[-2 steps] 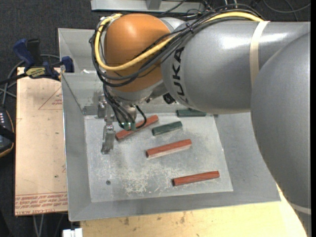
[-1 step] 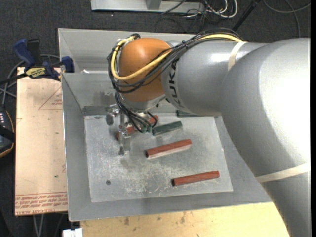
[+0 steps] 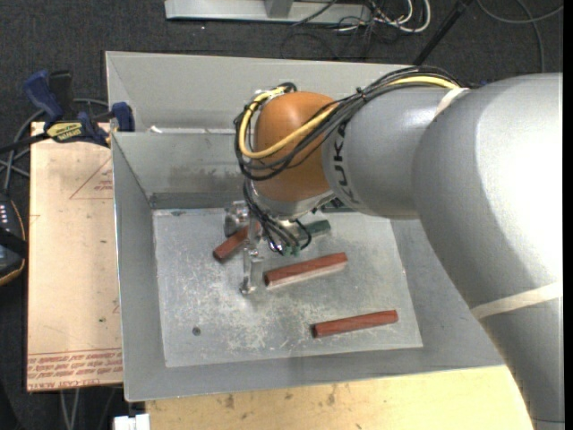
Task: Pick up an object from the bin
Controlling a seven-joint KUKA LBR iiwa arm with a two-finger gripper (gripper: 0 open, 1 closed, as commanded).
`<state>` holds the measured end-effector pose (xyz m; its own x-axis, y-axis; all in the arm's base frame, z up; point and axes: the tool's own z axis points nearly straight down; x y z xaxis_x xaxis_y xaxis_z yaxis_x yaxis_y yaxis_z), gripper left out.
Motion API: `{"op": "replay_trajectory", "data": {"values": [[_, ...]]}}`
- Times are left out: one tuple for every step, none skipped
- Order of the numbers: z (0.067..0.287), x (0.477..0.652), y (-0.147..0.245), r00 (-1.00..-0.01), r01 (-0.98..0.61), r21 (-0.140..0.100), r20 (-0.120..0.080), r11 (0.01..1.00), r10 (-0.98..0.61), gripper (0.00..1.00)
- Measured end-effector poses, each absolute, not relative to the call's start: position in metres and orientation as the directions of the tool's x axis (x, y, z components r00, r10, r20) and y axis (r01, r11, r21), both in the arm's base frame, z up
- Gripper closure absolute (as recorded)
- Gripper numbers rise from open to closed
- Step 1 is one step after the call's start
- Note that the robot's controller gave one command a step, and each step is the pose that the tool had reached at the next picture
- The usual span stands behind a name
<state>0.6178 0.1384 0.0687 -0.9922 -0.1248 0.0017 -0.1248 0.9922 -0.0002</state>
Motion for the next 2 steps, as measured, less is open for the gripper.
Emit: {"op": "replay_trajectory", "data": {"values": [[0.0708, 0.6187, 0.1409, -0.992, -0.126, 0.002, -0.002, 0.992, -0.126, 1.0], [0.0705, 0.6186, 0.1407, -0.992, -0.126, 0.002, -0.002, 0.992, -0.126, 0.0]]}}
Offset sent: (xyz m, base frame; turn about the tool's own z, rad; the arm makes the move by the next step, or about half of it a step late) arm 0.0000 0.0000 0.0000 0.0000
